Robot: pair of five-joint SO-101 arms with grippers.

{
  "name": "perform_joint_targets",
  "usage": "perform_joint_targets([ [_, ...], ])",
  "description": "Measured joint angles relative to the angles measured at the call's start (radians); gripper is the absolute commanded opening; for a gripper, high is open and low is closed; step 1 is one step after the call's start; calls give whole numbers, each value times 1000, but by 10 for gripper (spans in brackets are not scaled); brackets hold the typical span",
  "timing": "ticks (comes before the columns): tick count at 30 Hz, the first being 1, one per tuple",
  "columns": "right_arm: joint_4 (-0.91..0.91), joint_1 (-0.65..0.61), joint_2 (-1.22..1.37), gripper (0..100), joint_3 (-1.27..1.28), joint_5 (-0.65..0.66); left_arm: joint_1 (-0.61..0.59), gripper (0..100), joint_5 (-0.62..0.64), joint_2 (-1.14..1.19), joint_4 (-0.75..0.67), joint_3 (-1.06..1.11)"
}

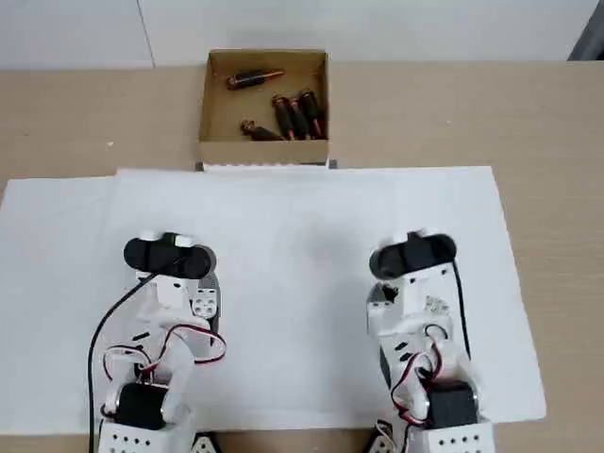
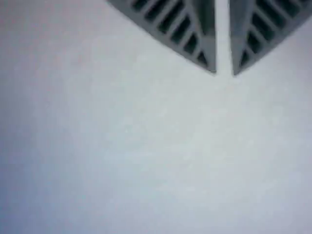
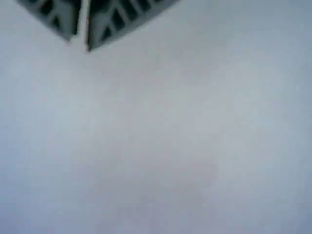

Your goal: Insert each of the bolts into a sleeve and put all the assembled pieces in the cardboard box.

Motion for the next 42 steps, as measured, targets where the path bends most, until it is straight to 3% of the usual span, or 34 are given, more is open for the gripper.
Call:
perform_joint_targets([
  [11,-8,91,-32,3,91,34,0,6,0,0,0,0],
  [42,-8,91,-32,3,94,34,0,6,0,0,0,0],
])
